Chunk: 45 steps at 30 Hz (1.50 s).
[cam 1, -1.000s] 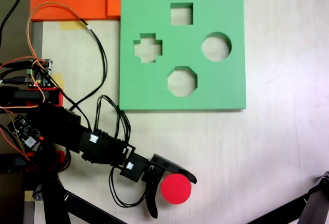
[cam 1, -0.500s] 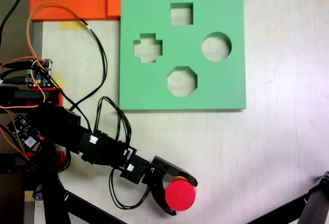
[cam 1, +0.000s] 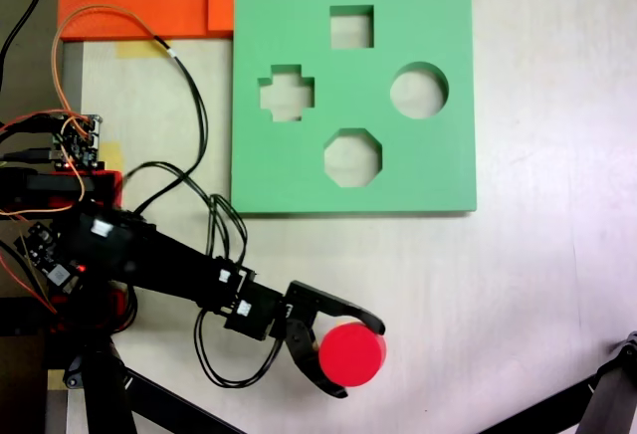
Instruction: Put the cylinder block into the corresponding hole
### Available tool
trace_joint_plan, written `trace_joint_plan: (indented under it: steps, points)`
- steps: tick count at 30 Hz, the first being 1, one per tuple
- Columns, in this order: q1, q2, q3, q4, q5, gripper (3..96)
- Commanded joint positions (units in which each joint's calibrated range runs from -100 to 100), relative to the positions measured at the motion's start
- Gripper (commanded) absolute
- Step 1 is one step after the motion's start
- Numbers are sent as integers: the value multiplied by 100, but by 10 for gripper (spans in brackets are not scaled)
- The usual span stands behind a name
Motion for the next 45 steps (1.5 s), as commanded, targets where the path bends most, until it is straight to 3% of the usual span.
trace_joint_plan:
  steps: [1,5,10,17,33,45]
  points:
    - [293,-2431,669,-1682,5,321]
    - [811,-3743,1127,-2616,-34,321]
    - [1607,-3939,1337,-2819,-200,321]
    - [2359,-1788,2065,-2684,-459,321]
    - [2818,3463,4836,-2376,-552,321]
    - [2950,4399,5464,-2405,-547,322]
